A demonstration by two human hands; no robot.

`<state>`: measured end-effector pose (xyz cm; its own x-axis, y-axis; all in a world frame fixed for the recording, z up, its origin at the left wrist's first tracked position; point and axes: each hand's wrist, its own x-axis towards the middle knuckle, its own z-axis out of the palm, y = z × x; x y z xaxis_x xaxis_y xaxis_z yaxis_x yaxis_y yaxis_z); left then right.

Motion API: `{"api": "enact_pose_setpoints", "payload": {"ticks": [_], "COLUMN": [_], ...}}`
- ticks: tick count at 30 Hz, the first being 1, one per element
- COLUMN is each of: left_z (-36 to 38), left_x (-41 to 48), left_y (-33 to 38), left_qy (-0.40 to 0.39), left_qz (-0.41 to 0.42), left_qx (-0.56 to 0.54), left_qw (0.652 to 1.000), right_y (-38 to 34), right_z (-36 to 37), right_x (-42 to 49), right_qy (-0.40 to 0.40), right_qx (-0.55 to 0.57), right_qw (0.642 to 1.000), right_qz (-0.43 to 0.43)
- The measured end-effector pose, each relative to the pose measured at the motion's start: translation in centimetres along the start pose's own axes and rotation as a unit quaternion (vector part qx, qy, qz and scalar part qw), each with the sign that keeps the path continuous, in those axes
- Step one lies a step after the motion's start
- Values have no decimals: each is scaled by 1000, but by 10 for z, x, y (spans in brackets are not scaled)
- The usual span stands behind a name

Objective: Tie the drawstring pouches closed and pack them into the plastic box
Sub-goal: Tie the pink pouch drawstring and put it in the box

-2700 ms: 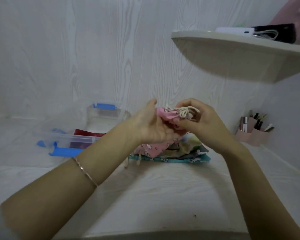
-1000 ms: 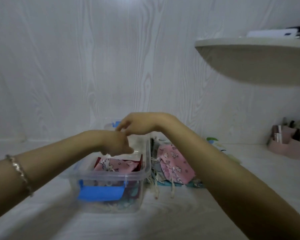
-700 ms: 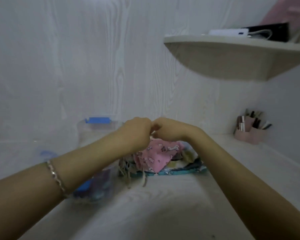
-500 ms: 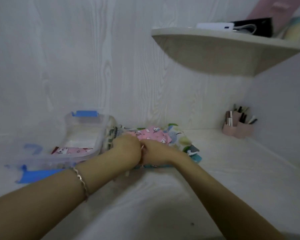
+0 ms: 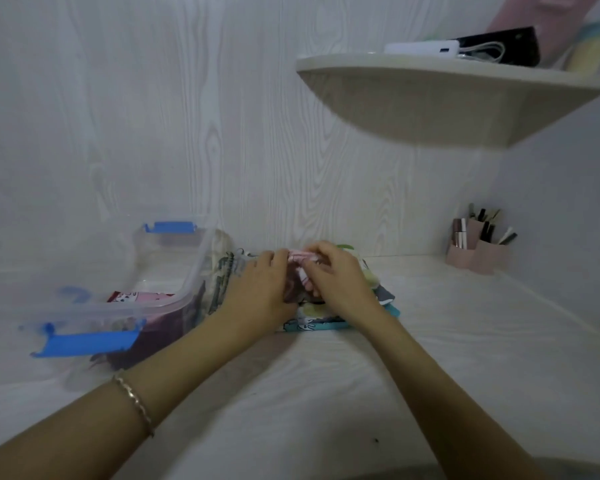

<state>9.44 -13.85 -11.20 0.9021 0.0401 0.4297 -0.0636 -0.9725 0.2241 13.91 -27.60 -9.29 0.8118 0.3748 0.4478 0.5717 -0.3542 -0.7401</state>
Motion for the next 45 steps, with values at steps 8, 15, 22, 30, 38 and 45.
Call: {"api": "enact_pose_setpoints", "payload": {"ticks": [8, 15, 22, 30, 38, 45], "left_z": [-18, -88, -111, -110, -130, -133], "left_x": [25, 53, 52, 0, 0, -6], "left_y": [16, 25, 13, -2, -22, 10], "left_qy": [100, 303, 256, 141, 230, 82], "left_qz": [-30, 21, 13, -46, -174, -93], "left_qx": [-174, -79, -35, -111, -453, -577], "left_qw": [979, 950, 966, 983, 843, 807], "right_y": [-18, -53, -56, 1, 57, 8], "right_z": [-51, -90, -93, -85, -98, -75], "right_x": [16, 54, 50, 13, 7, 23], "right_qy": [56, 155, 139, -34, 53, -7], "right_qx": [98, 147, 133, -24, 351, 724], "right_qw": [993, 975, 981, 998, 912, 672], "right_qz": [-42, -66, -37, 40, 206, 156]}}
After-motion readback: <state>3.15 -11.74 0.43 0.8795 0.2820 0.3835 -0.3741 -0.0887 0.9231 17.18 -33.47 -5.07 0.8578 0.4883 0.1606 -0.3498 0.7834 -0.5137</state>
